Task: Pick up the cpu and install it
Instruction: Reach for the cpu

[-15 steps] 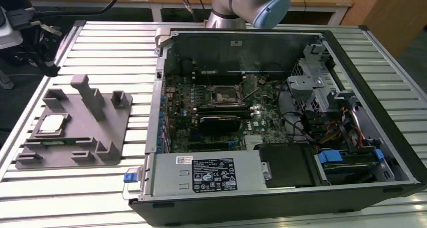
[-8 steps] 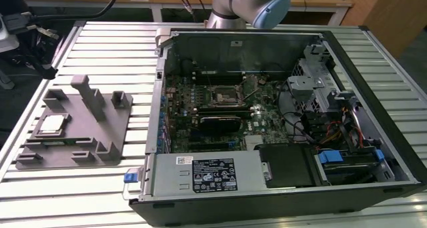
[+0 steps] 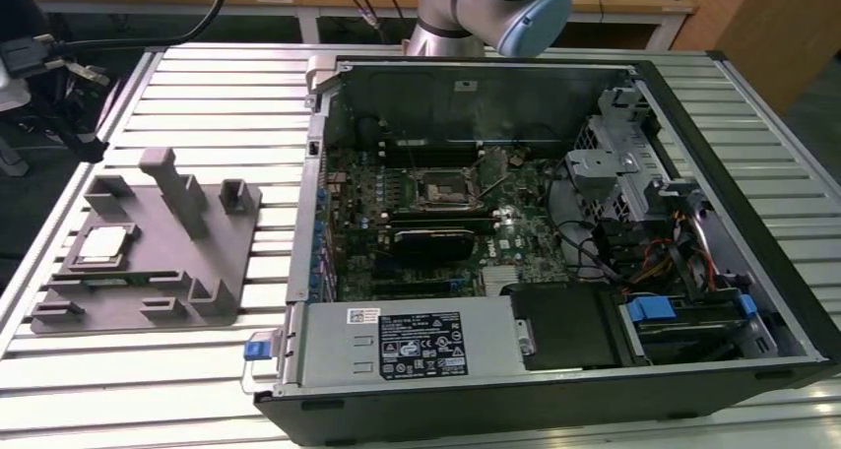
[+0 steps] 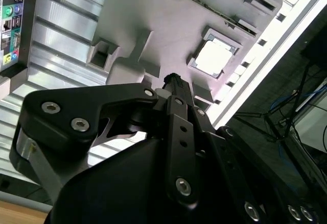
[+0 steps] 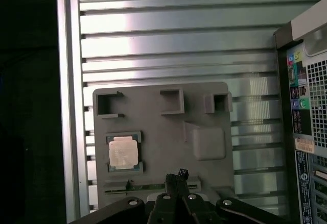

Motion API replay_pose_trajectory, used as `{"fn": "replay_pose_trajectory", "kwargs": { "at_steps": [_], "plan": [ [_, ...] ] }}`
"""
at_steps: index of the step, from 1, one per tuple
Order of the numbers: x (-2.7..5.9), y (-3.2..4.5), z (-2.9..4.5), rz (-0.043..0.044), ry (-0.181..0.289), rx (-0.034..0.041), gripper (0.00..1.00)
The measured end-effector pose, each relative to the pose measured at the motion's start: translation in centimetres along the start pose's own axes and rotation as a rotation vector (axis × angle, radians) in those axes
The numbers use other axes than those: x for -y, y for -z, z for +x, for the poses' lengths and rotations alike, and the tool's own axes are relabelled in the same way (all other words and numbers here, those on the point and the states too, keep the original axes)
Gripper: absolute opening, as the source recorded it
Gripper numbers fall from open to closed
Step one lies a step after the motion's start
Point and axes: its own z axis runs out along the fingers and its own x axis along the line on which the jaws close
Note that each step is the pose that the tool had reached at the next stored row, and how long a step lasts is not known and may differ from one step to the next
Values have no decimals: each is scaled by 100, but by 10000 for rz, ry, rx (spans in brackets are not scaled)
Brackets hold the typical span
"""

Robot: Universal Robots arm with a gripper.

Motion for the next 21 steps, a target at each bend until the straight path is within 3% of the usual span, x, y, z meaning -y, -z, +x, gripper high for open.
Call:
{"fn": "replay_pose_trajectory", "kwargs": {
  "at_steps": [11,21],
  "plan": [
    [31,-107,133,0,0,0,11],
    [65,-193,208,-1,0,0,11]
  ]
}}
